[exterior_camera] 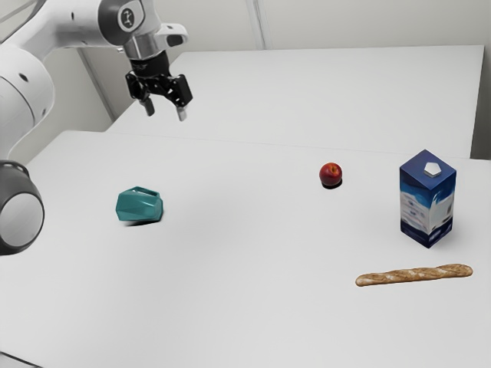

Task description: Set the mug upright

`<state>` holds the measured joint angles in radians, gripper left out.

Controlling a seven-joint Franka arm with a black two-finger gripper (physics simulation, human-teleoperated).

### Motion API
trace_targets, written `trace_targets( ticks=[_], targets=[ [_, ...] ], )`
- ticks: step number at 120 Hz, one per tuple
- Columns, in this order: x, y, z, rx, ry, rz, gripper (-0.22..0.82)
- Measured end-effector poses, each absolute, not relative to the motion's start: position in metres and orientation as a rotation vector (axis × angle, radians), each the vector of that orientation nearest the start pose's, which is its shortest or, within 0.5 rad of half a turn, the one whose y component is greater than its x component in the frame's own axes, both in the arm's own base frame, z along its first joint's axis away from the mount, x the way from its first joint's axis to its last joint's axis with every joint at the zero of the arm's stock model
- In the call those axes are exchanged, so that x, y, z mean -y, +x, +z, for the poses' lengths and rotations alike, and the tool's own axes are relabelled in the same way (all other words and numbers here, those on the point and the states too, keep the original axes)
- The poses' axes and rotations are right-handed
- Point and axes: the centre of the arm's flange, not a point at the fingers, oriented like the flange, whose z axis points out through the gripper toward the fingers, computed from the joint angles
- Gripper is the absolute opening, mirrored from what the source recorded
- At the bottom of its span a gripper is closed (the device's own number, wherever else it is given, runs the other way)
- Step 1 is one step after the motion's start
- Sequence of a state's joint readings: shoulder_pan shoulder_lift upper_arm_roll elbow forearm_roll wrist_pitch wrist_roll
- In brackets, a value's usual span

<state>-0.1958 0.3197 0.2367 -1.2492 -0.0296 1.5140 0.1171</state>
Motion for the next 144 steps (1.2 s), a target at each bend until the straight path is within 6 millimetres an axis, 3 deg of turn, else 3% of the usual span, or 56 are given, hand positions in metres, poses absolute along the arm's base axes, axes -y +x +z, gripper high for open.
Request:
trace_targets(
  ticks=[19,38,73,95,114,144],
  targets=[
    [0.009,0.639,0.582,-0.146,-3.095,0.083,0.6],
    [-0.001,0.622,0.566,-0.122,-3.124,0.153,0.6],
    [-0.141,0.569,0.524,0.228,-3.247,0.284,0.6],
    [-0.187,0.557,0.493,0.26,-3.301,0.299,0.6],
    [-0.226,0.553,0.441,0.289,-3.368,0.299,0.6],
    [-0.278,0.554,0.377,0.36,-3.571,0.077,0.6]
  ],
)
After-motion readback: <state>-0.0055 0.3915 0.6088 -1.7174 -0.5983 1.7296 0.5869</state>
